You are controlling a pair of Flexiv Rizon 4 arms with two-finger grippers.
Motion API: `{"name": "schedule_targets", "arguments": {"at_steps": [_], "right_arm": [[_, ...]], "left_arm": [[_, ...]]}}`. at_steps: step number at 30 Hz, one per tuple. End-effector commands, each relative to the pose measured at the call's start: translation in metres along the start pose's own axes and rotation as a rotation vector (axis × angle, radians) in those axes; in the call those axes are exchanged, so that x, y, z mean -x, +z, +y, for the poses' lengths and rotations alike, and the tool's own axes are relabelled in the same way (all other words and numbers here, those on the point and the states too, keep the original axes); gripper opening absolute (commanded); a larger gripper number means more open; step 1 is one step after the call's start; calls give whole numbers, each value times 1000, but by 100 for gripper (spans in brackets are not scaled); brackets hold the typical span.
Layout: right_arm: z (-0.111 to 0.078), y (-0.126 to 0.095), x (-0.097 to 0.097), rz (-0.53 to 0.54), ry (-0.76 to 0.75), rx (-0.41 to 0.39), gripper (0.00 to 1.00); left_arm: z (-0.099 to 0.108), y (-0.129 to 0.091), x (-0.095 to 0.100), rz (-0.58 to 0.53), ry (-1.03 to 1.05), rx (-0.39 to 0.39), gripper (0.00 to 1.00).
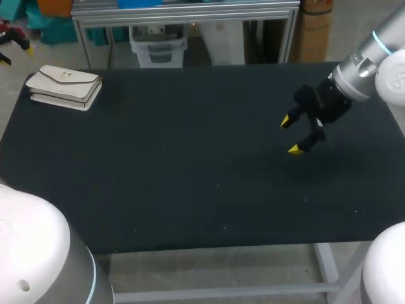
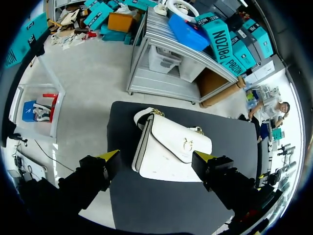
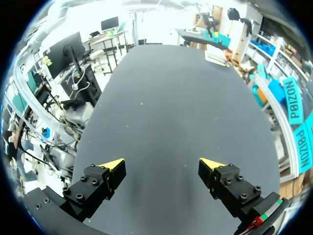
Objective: Pick up the bag, open it, inspect its contents, close it, and place it on the opposite side
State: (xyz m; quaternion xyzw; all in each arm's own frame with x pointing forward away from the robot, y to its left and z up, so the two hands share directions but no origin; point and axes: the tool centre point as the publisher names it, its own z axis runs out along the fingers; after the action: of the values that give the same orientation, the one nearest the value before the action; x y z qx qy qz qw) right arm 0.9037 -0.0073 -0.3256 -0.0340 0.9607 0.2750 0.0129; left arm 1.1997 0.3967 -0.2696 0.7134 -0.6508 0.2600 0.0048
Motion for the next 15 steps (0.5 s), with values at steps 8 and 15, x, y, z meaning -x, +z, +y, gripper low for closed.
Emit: {"name": "schedule_targets", "arguments": {"at_steps": [8, 15], "right_arm": [[0, 0, 1, 2, -1, 1, 100], [0, 0, 1, 2, -1, 1, 100]], "left_arm": [[-19, 47, 26, 75, -23, 416, 100], [-8, 52, 27, 105, -46, 476, 100]]}}
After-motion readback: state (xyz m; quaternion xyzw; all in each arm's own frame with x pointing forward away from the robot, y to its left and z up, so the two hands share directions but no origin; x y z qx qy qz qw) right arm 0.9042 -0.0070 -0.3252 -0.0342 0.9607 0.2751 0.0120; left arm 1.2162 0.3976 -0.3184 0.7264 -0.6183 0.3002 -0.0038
